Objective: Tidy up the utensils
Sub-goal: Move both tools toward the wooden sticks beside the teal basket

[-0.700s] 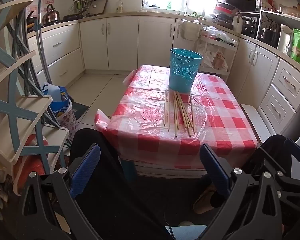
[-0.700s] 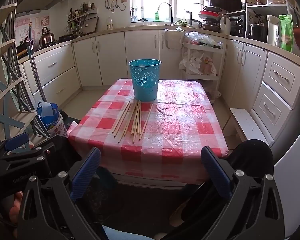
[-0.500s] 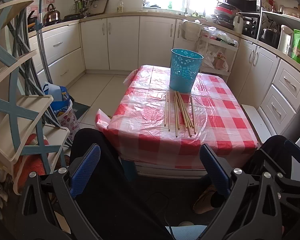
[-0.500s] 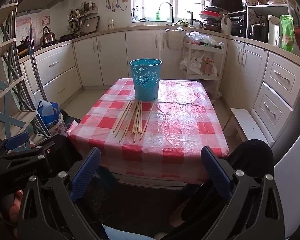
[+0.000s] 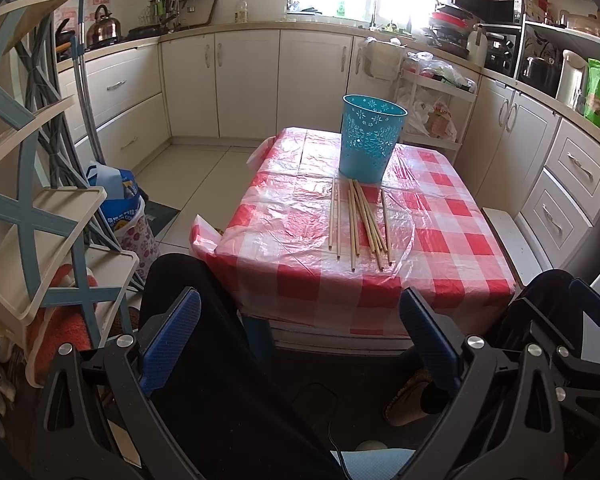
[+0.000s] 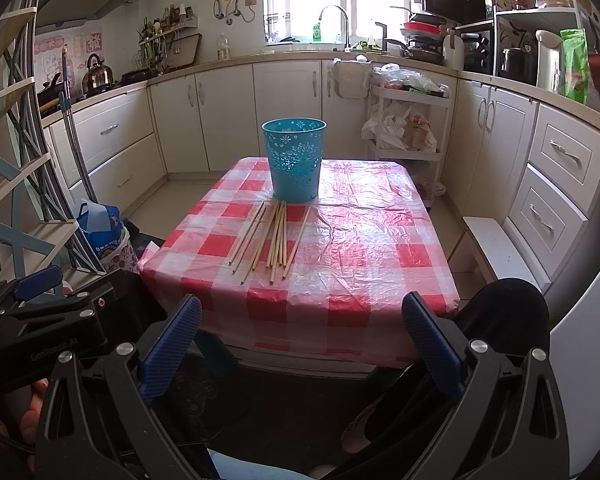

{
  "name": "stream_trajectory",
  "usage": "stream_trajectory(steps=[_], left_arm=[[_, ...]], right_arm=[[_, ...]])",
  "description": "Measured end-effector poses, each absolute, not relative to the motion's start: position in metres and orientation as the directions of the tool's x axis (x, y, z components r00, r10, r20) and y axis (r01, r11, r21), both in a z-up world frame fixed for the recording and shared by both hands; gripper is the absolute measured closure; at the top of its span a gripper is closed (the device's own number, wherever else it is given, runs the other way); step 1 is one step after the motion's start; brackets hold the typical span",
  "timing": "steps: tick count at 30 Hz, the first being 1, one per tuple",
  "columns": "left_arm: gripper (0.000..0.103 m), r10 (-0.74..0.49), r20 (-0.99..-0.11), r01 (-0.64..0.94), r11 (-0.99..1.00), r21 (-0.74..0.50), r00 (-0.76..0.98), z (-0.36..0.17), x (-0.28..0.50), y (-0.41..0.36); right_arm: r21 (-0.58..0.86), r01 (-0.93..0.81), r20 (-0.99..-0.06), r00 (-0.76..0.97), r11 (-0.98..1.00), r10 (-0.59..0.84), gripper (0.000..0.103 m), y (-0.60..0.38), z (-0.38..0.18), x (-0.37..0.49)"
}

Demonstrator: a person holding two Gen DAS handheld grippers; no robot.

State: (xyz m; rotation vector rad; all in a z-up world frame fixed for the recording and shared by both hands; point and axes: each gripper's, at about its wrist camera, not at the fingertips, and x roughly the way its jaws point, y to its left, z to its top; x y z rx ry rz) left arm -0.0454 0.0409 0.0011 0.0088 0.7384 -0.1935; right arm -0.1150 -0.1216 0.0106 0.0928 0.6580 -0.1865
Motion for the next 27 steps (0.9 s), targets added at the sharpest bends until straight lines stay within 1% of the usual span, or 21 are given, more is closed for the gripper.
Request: stream_trajectory(steps=[16, 22, 25, 27], left_arm=[[0.007, -0.172, -0.672, 0.178, 0.982, -0.061, 0.721, -0.001, -0.048, 0.039], [0.007, -0.171, -0.678, 0.177, 0.982, -0.06, 0.715, -0.005, -0.047, 0.036], [0.007, -0.17, -0.686, 0.176, 0.982, -0.062, 0.708, -0.008, -0.043, 0.034], [0.007, -0.17, -0.691, 0.175, 0.983, -0.063, 0.703, -0.009, -0.036, 0.034]], right_arm=[[0.034, 0.194, -0.61, 0.781, 0.98, -0.133, 0.007, -0.122, 0.01, -0.117], [0.046, 0.19, -0.625, 0.771, 0.981, -0.12, 0.007, -0.122, 0.009, -0.115], [0.023, 0.185, -0.631, 0.765, 0.982, -0.129, 0.007, -0.122, 0.005, -0.109], [0.023, 0.183, -0.659, 0.742, 0.983, -0.123, 0.007, -0.125, 0.004, -0.102]])
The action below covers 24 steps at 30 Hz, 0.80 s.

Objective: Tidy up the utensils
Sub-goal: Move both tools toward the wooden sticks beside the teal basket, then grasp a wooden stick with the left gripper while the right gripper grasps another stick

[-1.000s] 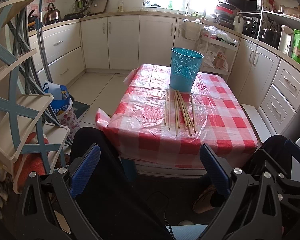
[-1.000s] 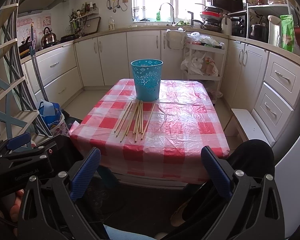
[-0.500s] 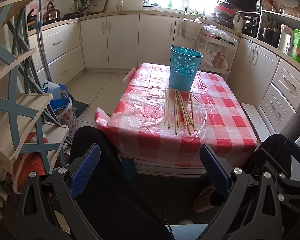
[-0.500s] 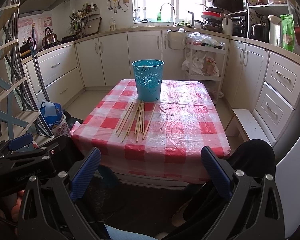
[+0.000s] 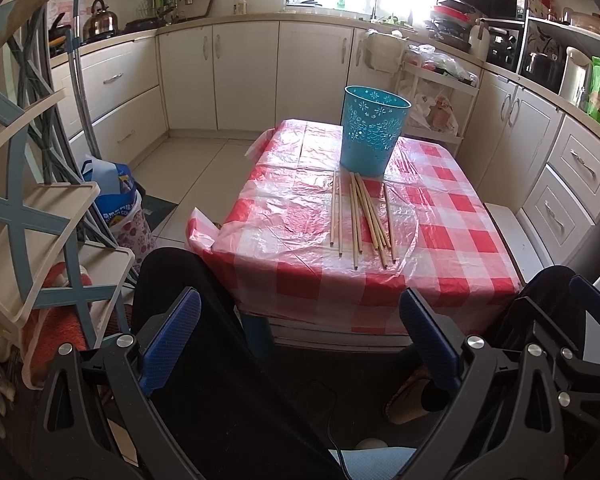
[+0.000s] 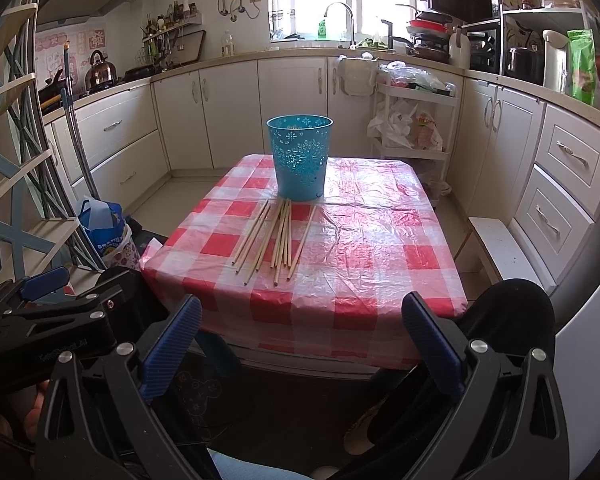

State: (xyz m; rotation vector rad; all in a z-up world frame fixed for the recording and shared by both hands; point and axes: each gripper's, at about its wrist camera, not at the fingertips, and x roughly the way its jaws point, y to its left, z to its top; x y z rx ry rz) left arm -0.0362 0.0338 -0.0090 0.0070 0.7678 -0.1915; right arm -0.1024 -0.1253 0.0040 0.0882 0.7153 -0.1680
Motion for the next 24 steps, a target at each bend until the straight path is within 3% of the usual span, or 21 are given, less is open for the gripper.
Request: stream_trajectory(steps=[10, 20, 23, 24], left_arm=[[0.007, -0.18, -0.731, 0.195, 0.979, -0.065, 0.658, -0.026, 0.017, 0.023], [0.007, -0.173, -0.741, 0.193, 0.979, -0.06, 0.649, -0.041, 0.082, 0.011], [0.007, -0.155, -0.74, 0.181, 0.982, -0.045, 0.655, -0.049, 0.104, 0.004], [0.007, -0.161, -0.739, 0.184, 0.982, -0.051, 0.654, -0.051, 0.111, 0.002]], right_arm=[[0.07, 0.181, -0.741, 0.667, 0.981, -0.071, 0.007, -0.145, -0.013, -0.06], [0.088, 0.181, -0.695, 0.715, 0.979, -0.07, 0.007, -0.161, -0.025, -0.019], [0.068, 0.172, -0.699, 0.711, 0.983, -0.076, 0.015, -0.165, -0.034, -0.002], [0.07, 0.167, -0.704, 0.706, 0.983, -0.07, 0.023, -0.167, -0.039, 0.005]])
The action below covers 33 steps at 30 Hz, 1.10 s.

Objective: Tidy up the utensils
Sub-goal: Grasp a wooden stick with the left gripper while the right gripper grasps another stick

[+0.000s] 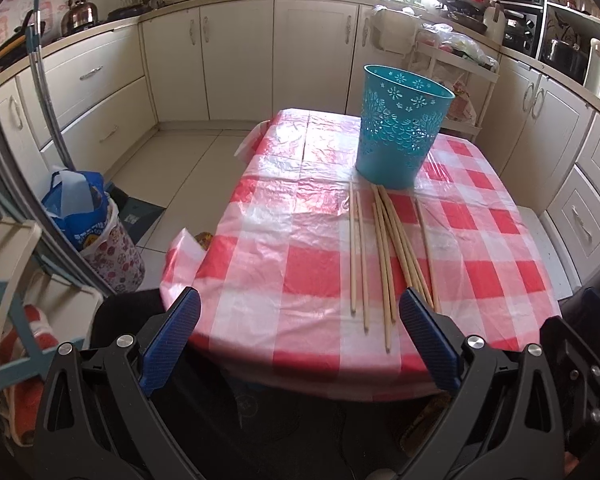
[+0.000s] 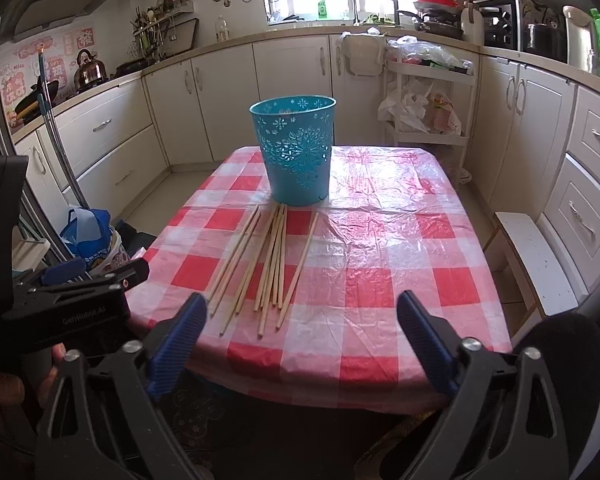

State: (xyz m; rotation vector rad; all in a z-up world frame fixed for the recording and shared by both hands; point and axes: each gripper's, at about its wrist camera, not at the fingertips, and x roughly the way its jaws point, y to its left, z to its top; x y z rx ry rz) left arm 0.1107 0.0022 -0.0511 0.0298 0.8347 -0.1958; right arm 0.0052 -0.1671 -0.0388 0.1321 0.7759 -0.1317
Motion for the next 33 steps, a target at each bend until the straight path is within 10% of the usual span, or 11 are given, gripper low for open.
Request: stream_trajectory(steps=[13, 27, 33], left_arm=[[0.008, -0.132, -0.773, 0.207, 0.978, 0.0, 0.62, -0.088, 0.217, -0.036], [0.03, -0.188, -0.809, 0.314, 0.949, -0.005, 0.557, -0.123, 0.276, -0.071], [0.051, -0.2, -0.834, 0.351, 0.936, -0.008, 0.515, -0.142, 0.29, -0.082]], right_arm=[[0.106, 0.172, -0.784, 0.62, 0.979, -0.024, 0.059, -0.198, -0.106, 0.126], [0.08, 0.164, -0.817, 0.576, 0.983, -0.029, 0.072, -0.207, -0.142, 0.183], [0.08, 0.13, -0.821, 0.571, 0.988, -0.009, 0.093, -0.213, -0.141, 0.188]])
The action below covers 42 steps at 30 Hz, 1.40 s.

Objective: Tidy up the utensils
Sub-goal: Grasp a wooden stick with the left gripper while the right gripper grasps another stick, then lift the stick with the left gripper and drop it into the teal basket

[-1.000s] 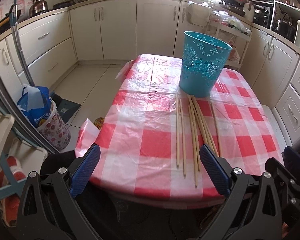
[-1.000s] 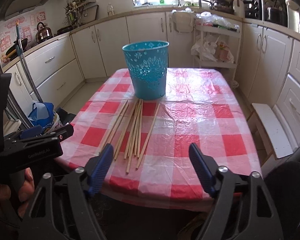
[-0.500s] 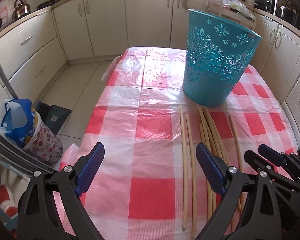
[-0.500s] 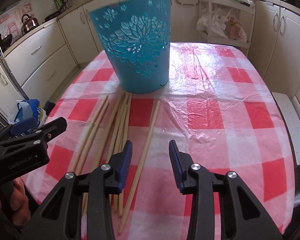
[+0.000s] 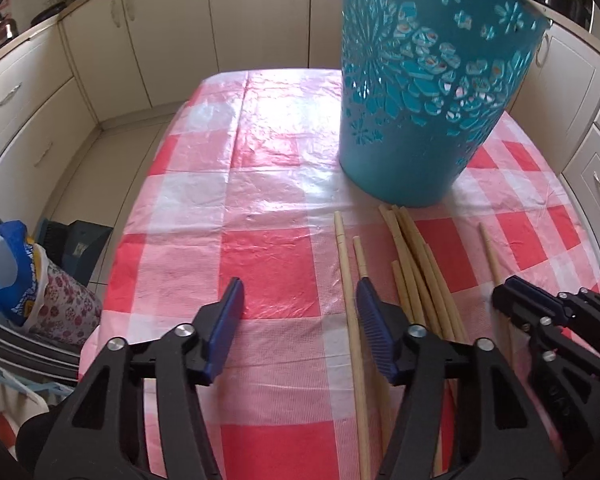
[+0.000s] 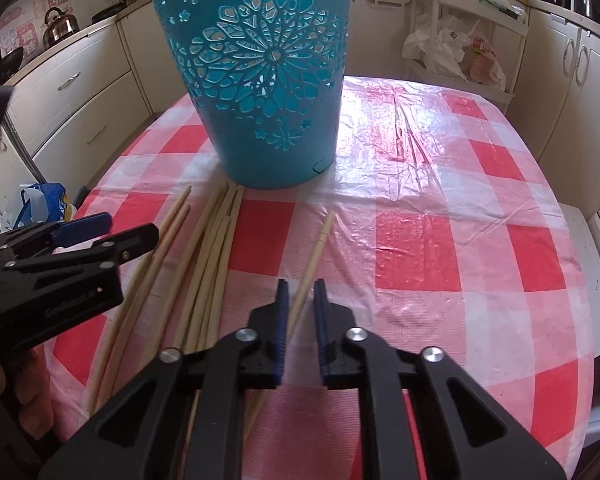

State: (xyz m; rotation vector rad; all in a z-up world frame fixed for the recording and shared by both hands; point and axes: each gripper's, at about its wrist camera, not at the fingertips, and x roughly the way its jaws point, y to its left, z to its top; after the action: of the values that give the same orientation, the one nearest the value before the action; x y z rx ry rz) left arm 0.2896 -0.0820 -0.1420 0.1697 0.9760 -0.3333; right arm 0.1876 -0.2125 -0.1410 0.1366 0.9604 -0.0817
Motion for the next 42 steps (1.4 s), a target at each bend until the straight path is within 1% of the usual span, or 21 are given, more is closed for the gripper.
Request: stream_trajectory(steps=[2, 4, 5, 6, 9, 13, 14, 15, 17, 20, 23, 26, 32, 37, 39, 42], left_arm=[[0.057, -0.185, -0.824, 0.367, 0.93, 0.03, 0.535, -0.144, 0.289, -0.087], [0.068, -0.208, -0.82, 0.393, 0.919, 0.022, 0.532, -0.144, 0.288, -0.088], [0.076, -0.216, -0.819, 0.401, 0.916, 0.019, 0.531, -0.143, 0.288, -0.088], [0.078, -0.219, -0.821, 0.409, 0.912, 0.02, 0.528, -0.143, 0.288, -0.088], [0.079, -0.223, -0.832, 0.422, 0.906, 0.015, 0.507, -0.141, 0.291, -0.087], [0.078, -0.197, -0.846, 0.442, 0.896, 0.05, 0.495, -0.14, 0.296, -0.092], [0.081, -0.195, -0.847, 0.449, 0.892, 0.057, 0.494, -0.139, 0.296, -0.094], [0.093, -0.216, -0.849, 0.472, 0.881, 0.044, 0.482, -0.139, 0.296, -0.095], [0.098, -0.234, -0.855, 0.483, 0.875, 0.022, 0.463, -0.139, 0.297, -0.095], [0.099, -0.293, -0.858, 0.474, 0.878, -0.067, 0.421, -0.135, 0.296, -0.084], [0.099, -0.35, -0.831, 0.459, 0.879, -0.131, 0.433, -0.121, 0.287, -0.066], [0.098, -0.417, -0.777, 0.444, 0.874, -0.199, 0.471, -0.099, 0.272, -0.045], [0.098, -0.494, -0.662, 0.451, 0.855, -0.254, 0.564, -0.045, 0.242, -0.023], [0.098, -0.553, -0.518, 0.489, 0.83, -0.27, 0.653, 0.022, 0.233, -0.021], [0.098, -0.571, -0.457, 0.508, 0.82, -0.266, 0.682, 0.048, 0.238, -0.03], [0.098, -0.587, -0.389, 0.53, 0.809, -0.254, 0.71, 0.075, 0.25, -0.045]], right_arm=[[0.082, 0.119, -0.824, 0.566, 0.99, 0.0, 0.094, -0.216, -0.141, 0.187], [0.079, 0.108, -0.826, 0.564, 0.991, 0.005, 0.095, -0.217, -0.141, 0.186], [0.081, 0.105, -0.827, 0.562, 0.991, 0.008, 0.095, -0.217, -0.141, 0.186], [0.08, 0.101, -0.828, 0.56, 0.992, 0.01, 0.095, -0.217, -0.141, 0.186], [0.071, 0.094, -0.839, 0.545, 0.993, 0.009, 0.095, -0.218, -0.14, 0.19], [0.05, 0.075, -0.84, 0.543, 0.996, 0.001, 0.095, -0.213, -0.14, 0.193], [0.052, 0.069, -0.84, 0.543, 0.996, 0.006, 0.095, -0.212, -0.139, 0.192], [0.055, 0.065, -0.841, 0.54, 0.996, 0.012, 0.096, -0.212, -0.139, 0.191], [0.057, 0.063, -0.845, 0.534, 0.996, 0.015, 0.097, -0.213, -0.138, 0.187], [0.07, 0.065, -0.838, 0.545, 0.995, 0.023, 0.097, -0.214, -0.132, 0.174], [0.094, 0.085, -0.83, 0.557, 0.992, 0.031, 0.097, -0.219, -0.129, 0.163], [0.134, 0.123, -0.829, 0.557, 0.983, 0.043, 0.097, -0.228, -0.133, 0.157], [0.198, 0.156, -0.817, 0.571, 0.968, 0.075, 0.097, -0.235, -0.137, 0.147], [0.249, 0.189, -0.809, 0.579, 0.95, 0.097, 0.097, -0.242, -0.14, 0.137], [0.261, 0.197, -0.804, 0.586, 0.945, 0.1, 0.097, -0.243, -0.141, 0.133], [0.269, 0.2, -0.798, 0.594, 0.942, 0.102, 0.097, -0.242, -0.142, 0.131]])
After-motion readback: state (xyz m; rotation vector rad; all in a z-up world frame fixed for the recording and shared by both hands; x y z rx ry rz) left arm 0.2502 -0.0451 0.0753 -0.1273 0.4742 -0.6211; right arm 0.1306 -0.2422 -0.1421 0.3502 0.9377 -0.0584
